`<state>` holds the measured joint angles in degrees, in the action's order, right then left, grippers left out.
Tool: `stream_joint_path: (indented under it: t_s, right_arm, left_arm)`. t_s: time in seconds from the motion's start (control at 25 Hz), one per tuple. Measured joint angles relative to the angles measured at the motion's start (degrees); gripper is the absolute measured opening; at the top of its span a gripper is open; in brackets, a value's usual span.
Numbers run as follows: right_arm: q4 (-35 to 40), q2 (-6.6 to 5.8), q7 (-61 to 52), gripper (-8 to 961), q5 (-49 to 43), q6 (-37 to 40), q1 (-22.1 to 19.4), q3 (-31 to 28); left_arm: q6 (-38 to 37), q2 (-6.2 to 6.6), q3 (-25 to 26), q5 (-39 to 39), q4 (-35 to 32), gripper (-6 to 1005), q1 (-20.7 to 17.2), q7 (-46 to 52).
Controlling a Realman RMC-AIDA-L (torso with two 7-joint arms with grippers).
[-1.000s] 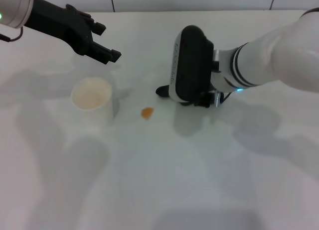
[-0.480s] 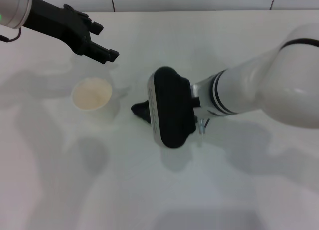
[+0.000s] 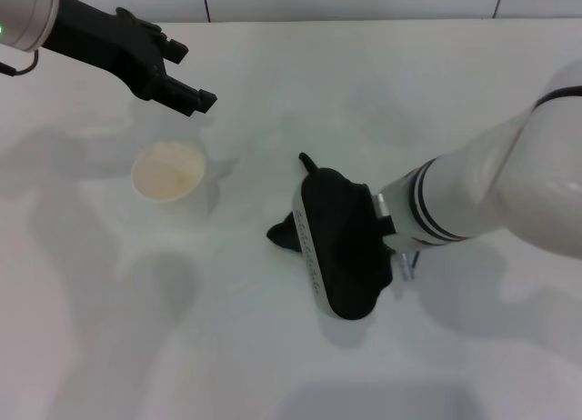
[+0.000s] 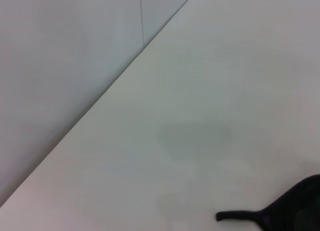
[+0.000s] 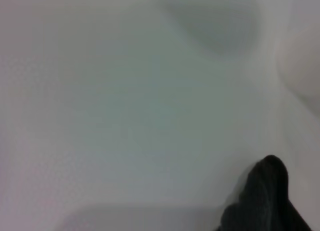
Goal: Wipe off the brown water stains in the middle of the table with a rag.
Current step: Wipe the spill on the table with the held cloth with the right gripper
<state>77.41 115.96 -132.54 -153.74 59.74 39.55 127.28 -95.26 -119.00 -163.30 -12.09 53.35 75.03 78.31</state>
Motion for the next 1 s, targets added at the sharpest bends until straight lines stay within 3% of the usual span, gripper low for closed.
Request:
stream_joint_path:
  t_s: [0.16,0.4,0.84,1.0]
  right_arm:
    - [1.9,0.15,0.2,102,-3.8,1.2,-1.7,1.1]
    - [0.5,0.24,-0.5,94,-6.6,-6.0,-2.7,0.9]
    - [-10.4,0.22,-3.5,92,-6.6,-6.5,0.5,-12.0]
    - [-9.4,0.23,-4.1,92,-6.0,-5.8,0.3,-12.3]
  left_arm:
    - [0.5,0.0,0.0,0.0,0.0,863,0.0,0.0]
    - [0.5,-0.03,0.0,-0.1,-0.5,863,0.0,0.0]
    - [0.7,-0.09,0.0,-0.1,-0.9,863,0.0,0.1]
    - [1.2,-0.09,0.0,-0.1,-0.9,863,0.0,0.1]
